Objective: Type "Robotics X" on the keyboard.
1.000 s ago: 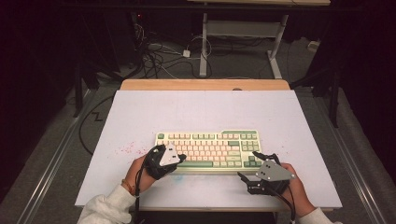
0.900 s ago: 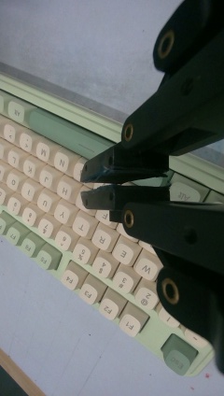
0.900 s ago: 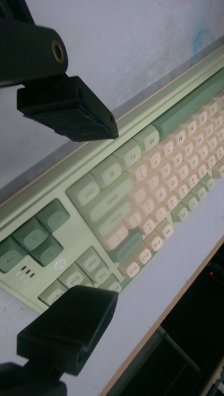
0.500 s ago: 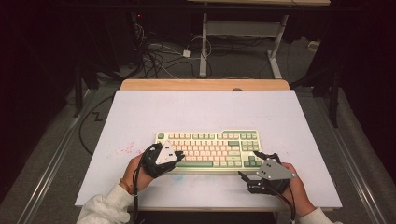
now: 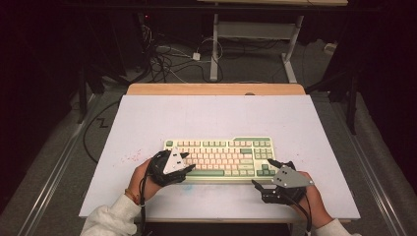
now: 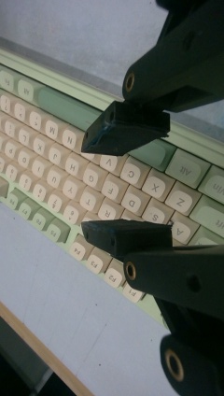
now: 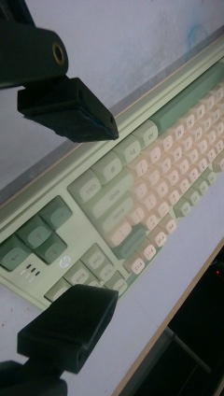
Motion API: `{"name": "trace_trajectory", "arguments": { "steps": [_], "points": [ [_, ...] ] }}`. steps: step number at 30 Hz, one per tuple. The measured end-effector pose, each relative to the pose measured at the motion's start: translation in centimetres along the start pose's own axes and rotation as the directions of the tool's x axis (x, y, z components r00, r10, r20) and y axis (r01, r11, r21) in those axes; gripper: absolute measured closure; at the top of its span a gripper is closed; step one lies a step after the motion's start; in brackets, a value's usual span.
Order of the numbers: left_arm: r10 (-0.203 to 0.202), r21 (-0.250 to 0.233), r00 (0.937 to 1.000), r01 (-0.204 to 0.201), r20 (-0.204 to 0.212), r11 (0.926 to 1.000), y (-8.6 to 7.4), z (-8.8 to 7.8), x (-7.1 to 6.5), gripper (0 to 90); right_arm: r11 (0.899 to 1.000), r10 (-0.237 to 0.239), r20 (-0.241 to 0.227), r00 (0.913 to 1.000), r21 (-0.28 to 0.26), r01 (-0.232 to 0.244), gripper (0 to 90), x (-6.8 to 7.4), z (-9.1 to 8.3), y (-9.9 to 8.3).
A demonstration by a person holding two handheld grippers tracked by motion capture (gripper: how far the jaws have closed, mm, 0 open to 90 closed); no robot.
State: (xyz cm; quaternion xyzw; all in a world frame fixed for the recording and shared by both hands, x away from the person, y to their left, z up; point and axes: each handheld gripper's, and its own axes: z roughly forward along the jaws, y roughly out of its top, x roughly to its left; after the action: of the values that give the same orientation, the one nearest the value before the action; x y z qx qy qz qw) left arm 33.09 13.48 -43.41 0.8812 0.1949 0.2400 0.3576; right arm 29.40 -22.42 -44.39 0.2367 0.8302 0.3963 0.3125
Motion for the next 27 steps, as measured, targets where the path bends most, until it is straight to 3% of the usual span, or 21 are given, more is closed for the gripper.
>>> {"name": "trace_trajectory", "arguments": {
  "steps": [5,6,7,10,16,21,27],
  "points": [
    [0.011,-0.026,0.9997,-0.011,-0.024,0.9996,0.0,-0.2,0.0,40.4,1.000,-0.003,0.002,1.0000,0.001,0.003,20.1,-0.1,-0.1,0.1],
    [-0.001,-0.035,0.9984,-0.001,-0.057,0.9994,0.0,-0.2,-0.2,35.7,1.000,0.003,-0.003,1.0000,0.000,-0.003,20.2,-0.3,-0.2,0.1],
    [-0.004,-0.039,0.9968,0.001,-0.079,0.9992,0.0,-0.3,-0.3,25.0,1.000,0.012,-0.009,0.9999,-0.001,-0.012,20.6,-0.4,-0.3,0.2],
    [-0.008,-0.050,0.9980,0.005,-0.063,0.9987,0.0,-0.3,-0.3,25.6,1.000,0.018,-0.018,0.9997,0.001,-0.018,21.2,-0.6,-0.4,0.2],
    [0.016,-0.029,0.9940,-0.019,-0.108,0.9994,-0.3,-0.1,-0.5,17.7,1.000,0.018,-0.038,0.9991,0.004,-0.018,21.7,-0.7,-0.5,0.2],
    [-0.001,-0.069,0.9940,-0.006,-0.109,0.9976,-0.5,-0.6,-0.5,17.0,0.999,0.030,-0.028,0.9992,0.015,-0.029,20.4,-1.0,-0.4,0.1],
    [-0.020,-0.085,0.9922,0.009,-0.123,0.9964,-0.8,-1.2,-0.5,15.3,0.999,0.041,-0.049,0.9979,0.033,-0.040,19.3,-1.1,-0.3,0.1]
  ]
}}
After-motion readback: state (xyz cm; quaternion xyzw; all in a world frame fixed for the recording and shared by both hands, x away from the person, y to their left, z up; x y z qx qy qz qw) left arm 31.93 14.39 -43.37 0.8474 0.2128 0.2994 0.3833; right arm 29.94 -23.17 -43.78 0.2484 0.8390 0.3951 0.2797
